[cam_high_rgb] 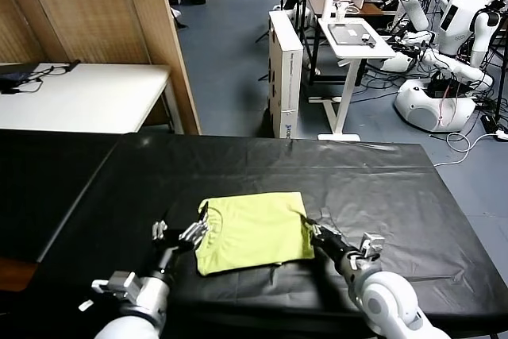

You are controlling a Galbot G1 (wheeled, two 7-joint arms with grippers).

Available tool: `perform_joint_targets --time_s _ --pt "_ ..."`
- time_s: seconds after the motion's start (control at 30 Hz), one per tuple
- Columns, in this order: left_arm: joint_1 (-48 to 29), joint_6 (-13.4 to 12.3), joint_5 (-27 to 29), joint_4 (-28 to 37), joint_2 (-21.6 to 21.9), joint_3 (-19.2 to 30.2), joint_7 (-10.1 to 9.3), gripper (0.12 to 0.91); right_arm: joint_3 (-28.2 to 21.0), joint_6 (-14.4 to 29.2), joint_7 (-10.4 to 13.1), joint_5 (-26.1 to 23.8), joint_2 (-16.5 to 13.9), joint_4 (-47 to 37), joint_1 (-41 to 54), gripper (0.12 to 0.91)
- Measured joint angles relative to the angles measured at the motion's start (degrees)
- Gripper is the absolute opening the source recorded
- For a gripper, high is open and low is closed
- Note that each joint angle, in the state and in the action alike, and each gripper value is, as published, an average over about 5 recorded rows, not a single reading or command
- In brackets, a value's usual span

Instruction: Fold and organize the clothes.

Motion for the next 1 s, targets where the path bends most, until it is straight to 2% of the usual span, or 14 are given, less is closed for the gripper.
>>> perform_joint_targets --time_s 0.13,0.17,0.23,0.3,0.4,0.47,0.57,0.63,0.83,1.0 --pt "1.5 -2.5 1.9 0.5 1.1 0.6 -2.91 0.907 2.5 0.7 0.3 -4.1 -1.7 2.1 -2.2 0.361" --pt "2.0 -3.0 2.5 0.6 1.4 0.7 -3.36 0.907 3.3 1.0 0.4 -5.4 -2.1 2.6 -3.0 0.436" --pt "3.3 -3.7 3.2 0.5 2.1 0.7 -3.96 0.907 5.1 2.7 0.3 -8.7 -2.8 3.6 -4.7 0.550" --pt "5.0 -3.9 3.1 0.0 3.0 0.5 -4.34 0.907 7.0 5.0 0.0 -12.2 -3.3 4.8 -7.0 0.701" --pt "8.6 -4.6 2.8 -1.5 4.6 -0.3 -5.09 0.907 10.0 8.9 -0.6 -16.7 -3.3 7.5 -11.5 0.848" --pt "11.4 -5.7 2.7 -2.9 5.7 -0.9 -5.67 0.907 12.1 11.5 -0.9 -19.2 -3.0 9.9 -15.0 0.892" --pt "15.9 -8.3 2.9 -4.6 7.5 -1.8 -6.94 0.907 15.3 14.2 -0.9 -21.5 -2.0 14.1 -20.7 0.905" --pt "18.7 -8.7 2.8 -5.5 8.6 -2.3 -7.93 0.907 17.0 14.6 -0.5 -21.7 -1.1 16.8 -24.5 0.906" --pt "25.5 -3.8 1.7 -8.9 10.6 -3.2 -10.16 0.907 20.1 12.3 3.2 -20.7 1.0 23.0 -33.8 0.907" --pt "29.7 -2.6 0.9 -10.5 12.6 -4.6 -10.39 0.907 20.8 14.2 3.3 -22.4 1.4 25.0 -39.9 0.907"
